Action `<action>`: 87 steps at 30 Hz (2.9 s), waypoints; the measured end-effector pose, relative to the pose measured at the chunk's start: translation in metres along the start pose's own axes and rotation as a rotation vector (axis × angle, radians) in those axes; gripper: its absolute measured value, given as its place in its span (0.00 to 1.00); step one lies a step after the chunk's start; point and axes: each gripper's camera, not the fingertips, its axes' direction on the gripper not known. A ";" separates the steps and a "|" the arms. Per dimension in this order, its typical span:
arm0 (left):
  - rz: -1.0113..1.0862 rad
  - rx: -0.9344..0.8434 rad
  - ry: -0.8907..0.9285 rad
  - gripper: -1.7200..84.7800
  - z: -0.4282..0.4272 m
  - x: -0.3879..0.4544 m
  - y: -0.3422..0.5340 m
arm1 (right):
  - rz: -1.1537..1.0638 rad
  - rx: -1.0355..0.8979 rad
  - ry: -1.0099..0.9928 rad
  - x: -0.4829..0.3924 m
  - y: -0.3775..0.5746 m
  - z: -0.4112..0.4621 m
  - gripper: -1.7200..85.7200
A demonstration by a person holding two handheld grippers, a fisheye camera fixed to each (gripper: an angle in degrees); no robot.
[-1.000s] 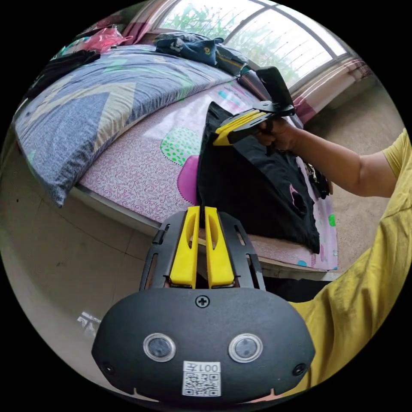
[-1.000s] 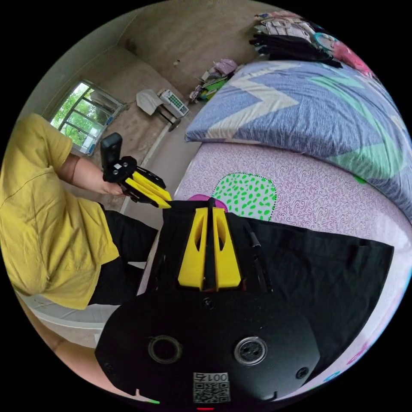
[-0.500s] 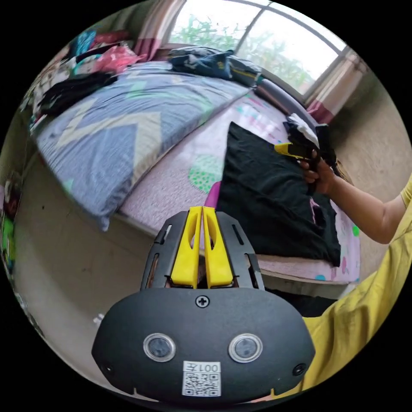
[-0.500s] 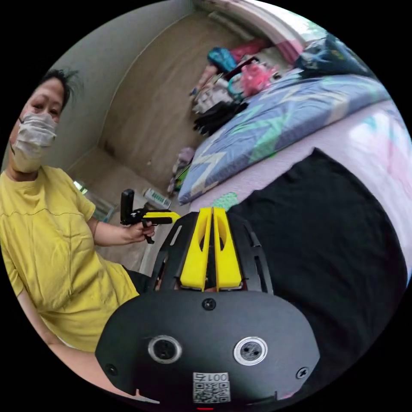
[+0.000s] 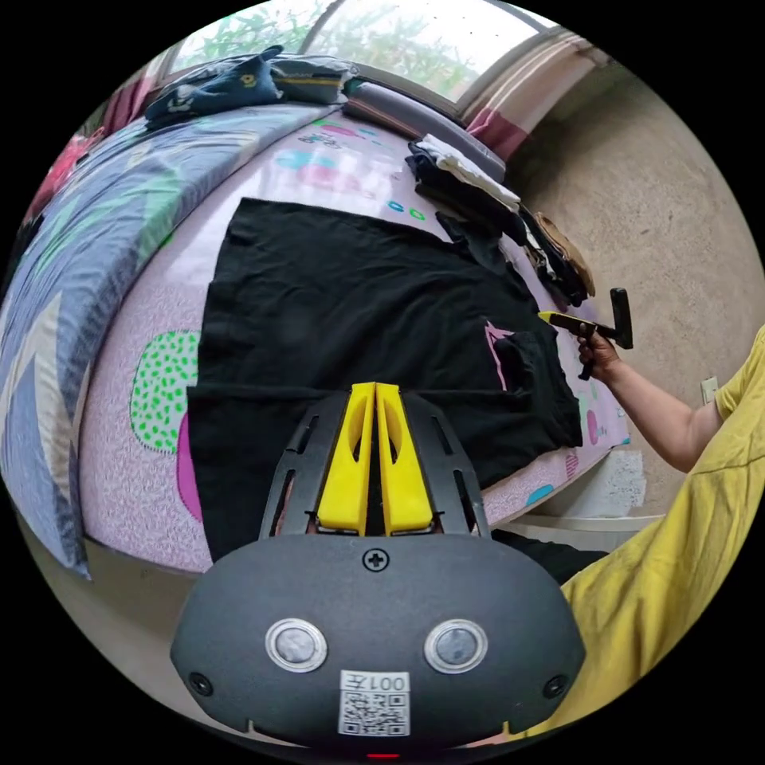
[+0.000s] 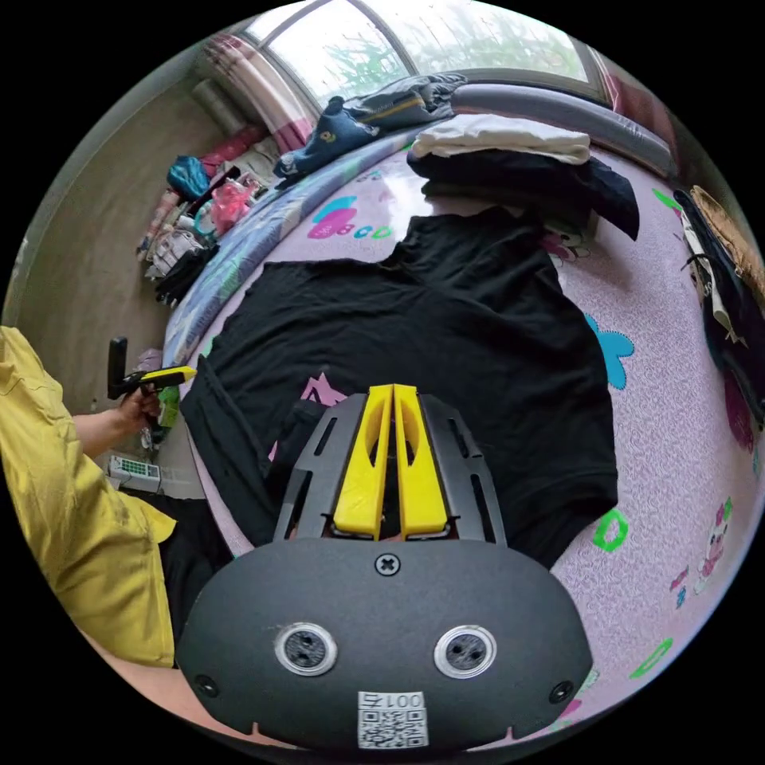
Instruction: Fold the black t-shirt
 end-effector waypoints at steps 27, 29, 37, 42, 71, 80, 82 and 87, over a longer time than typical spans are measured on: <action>0.602 -0.463 -0.378 0.11 -0.021 -0.030 -0.395 | 0.123 0.057 -0.304 0.232 -0.206 -0.115 0.12; 0.573 -0.471 -0.356 0.11 -0.027 -0.043 -0.401 | 0.133 0.065 -0.315 0.239 -0.209 -0.120 0.13; 0.445 -0.384 -0.124 0.04 -0.051 -0.088 -0.424 | 0.168 0.060 -0.376 0.267 -0.208 -0.136 0.14; 0.385 -0.345 0.004 0.01 -0.060 -0.107 -0.424 | 0.218 0.083 -0.428 0.282 -0.203 -0.144 0.13; 0.425 -0.404 0.415 0.01 -0.167 -0.064 -0.334 | -0.042 -0.281 -0.665 0.124 0.012 -0.250 0.03; 0.386 -0.536 0.166 0.01 -0.129 -0.044 -0.314 | 0.091 -0.153 -0.516 0.133 0.063 -0.240 0.03; 0.405 -0.465 0.100 0.01 -0.138 -0.034 -0.321 | 0.005 -0.069 -0.514 0.116 0.062 -0.262 0.03; 0.439 -0.572 -0.003 0.01 -0.117 -0.019 -0.311 | -0.064 -0.349 -0.534 0.087 0.104 -0.236 0.03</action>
